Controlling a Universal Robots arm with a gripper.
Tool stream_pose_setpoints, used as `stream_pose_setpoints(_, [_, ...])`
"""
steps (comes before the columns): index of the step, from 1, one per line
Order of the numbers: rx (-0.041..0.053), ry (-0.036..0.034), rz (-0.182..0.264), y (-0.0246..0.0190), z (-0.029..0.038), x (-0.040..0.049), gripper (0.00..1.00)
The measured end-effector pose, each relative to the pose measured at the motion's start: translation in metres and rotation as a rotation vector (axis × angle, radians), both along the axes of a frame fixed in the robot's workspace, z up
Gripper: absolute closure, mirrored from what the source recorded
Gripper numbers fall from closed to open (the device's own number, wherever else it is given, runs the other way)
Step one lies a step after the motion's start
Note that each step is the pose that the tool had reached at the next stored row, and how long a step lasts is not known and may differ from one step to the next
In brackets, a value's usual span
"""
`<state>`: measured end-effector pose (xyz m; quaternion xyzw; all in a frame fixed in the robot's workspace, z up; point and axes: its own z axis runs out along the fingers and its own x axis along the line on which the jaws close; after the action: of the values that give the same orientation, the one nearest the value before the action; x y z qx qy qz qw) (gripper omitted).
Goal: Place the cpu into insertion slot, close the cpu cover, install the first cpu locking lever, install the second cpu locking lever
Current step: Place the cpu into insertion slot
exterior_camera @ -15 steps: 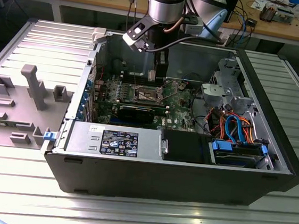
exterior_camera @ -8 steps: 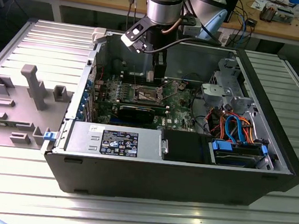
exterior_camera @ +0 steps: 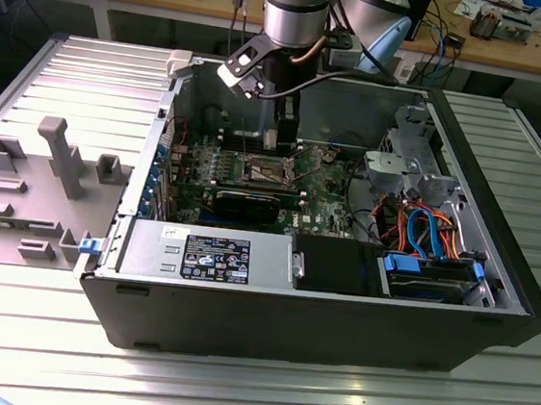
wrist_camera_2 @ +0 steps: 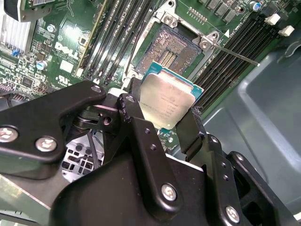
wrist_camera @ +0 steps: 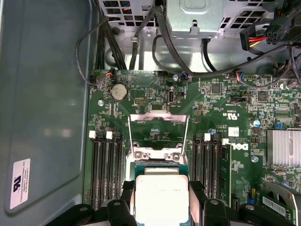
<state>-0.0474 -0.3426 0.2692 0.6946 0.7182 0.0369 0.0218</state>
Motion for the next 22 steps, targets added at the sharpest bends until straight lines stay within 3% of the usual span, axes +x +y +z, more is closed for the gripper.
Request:
stream_pose_setpoints(9, [0.0, 0.0, -0.001, 0.0009, -0.0096, -0.0003, 0.46])
stream_pose_setpoints(11, [0.0001, -0.0001, -0.003, 0.0017, -0.0228, -0.0056, 0.46])
stream_pose_setpoints(12, [0.0, -0.0001, -0.003, 0.0017, -0.0241, -0.0061, 0.46])
stream_pose_setpoints(22, [0.0, 0.0, -0.003, 0.0017, -0.0251, -0.0061, 0.46])
